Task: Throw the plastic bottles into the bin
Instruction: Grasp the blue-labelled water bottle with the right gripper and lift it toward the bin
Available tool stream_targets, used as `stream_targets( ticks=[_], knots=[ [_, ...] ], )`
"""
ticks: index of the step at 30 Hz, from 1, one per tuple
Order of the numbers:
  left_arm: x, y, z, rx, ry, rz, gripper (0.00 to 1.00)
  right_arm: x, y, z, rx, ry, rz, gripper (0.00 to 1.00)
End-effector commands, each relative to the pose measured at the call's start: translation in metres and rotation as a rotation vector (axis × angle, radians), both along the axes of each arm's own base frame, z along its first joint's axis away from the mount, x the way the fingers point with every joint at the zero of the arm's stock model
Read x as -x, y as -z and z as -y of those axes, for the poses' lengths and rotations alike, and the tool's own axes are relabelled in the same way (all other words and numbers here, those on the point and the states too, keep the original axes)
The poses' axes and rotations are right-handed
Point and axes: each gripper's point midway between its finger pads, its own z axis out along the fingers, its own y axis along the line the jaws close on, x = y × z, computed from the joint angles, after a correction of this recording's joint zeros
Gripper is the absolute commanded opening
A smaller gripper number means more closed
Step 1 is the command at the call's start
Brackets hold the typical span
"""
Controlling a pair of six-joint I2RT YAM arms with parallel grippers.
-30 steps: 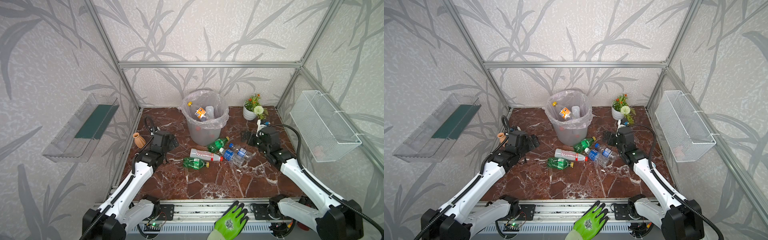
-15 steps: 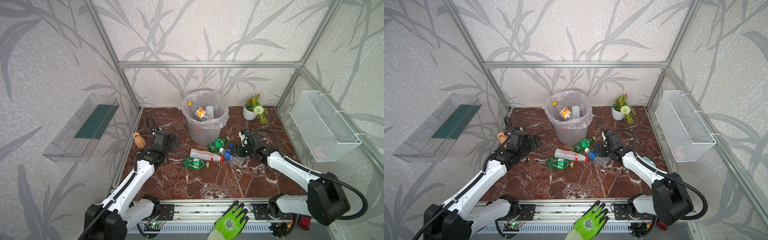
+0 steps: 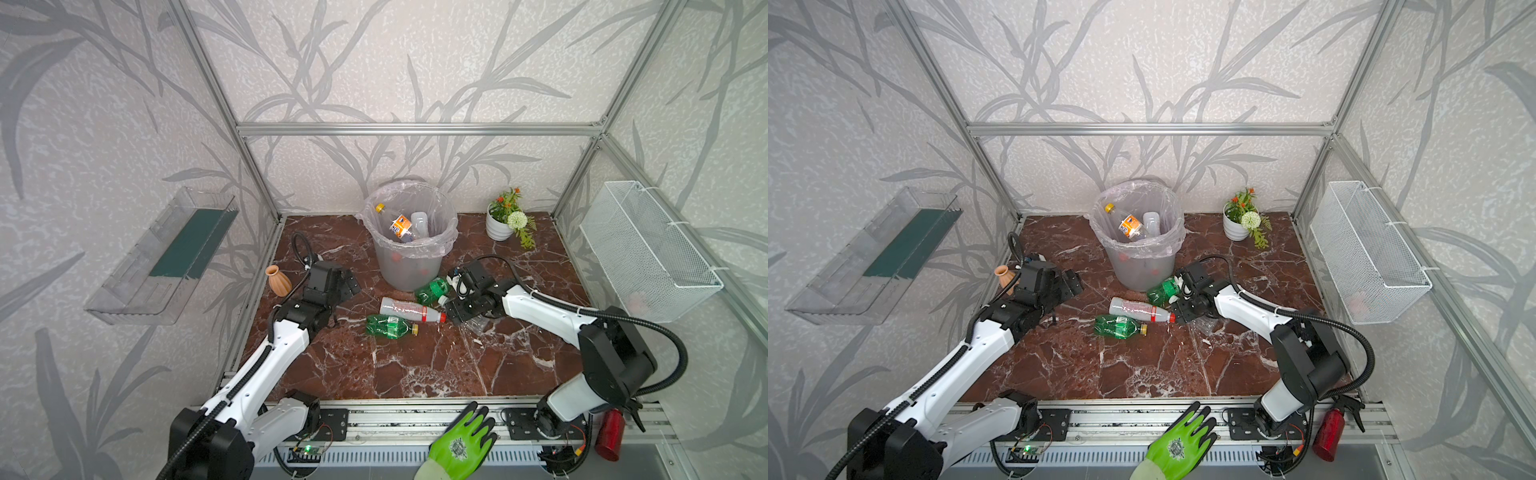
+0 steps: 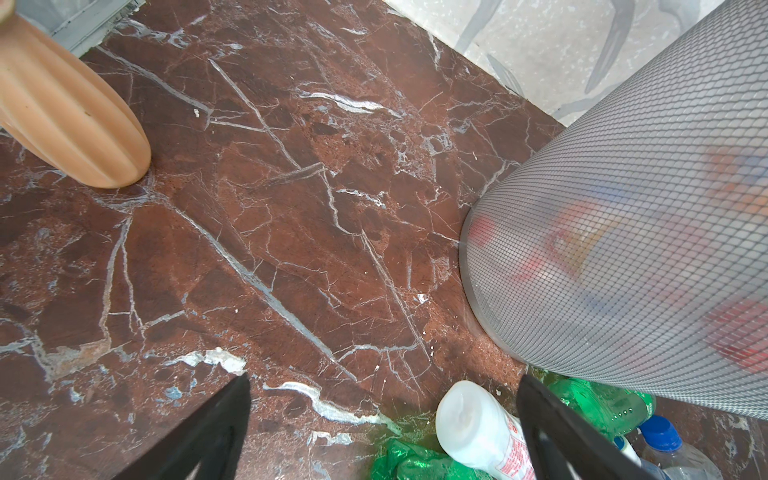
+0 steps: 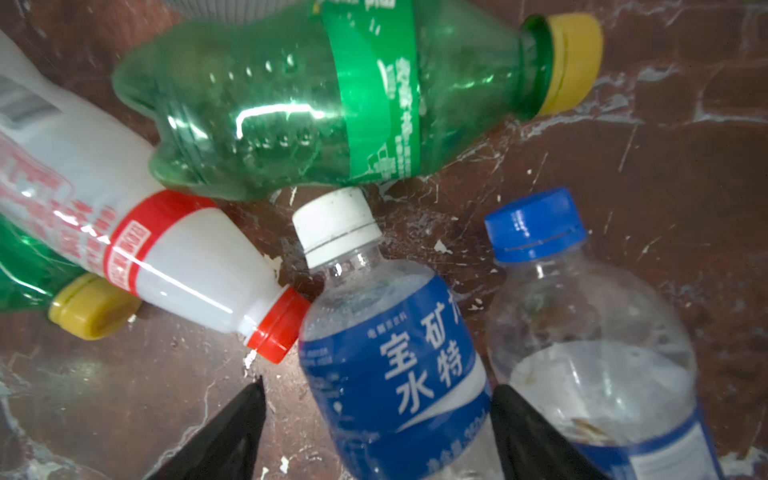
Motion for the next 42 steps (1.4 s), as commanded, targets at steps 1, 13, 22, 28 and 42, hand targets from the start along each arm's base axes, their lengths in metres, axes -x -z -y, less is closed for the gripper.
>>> stream_targets(
  ticks=[1,13,22,28,42],
  knots=[
    [0.004,0.006,-0.006,-0.013,-0.024,-0.015,0.99,0.007,0.004,0.005,0.092,-0.059,-0.036,0.80],
    [0.006,0.008,-0.010,-0.026,-0.041,-0.025,0.99,0.012,0.016,0.002,0.193,-0.114,-0.072,0.73],
    [0.007,0.009,-0.011,-0.030,-0.049,-0.026,0.99,0.013,0.021,0.002,0.203,-0.123,-0.078,0.56],
    [0.008,0.008,-0.013,-0.032,-0.056,-0.022,0.99,0.008,-0.020,-0.005,0.082,-0.101,0.058,0.52],
    [0.009,0.006,-0.016,-0.043,-0.064,-0.019,0.99,0.006,-0.268,0.065,-0.583,0.280,0.884,0.50]
  ],
)
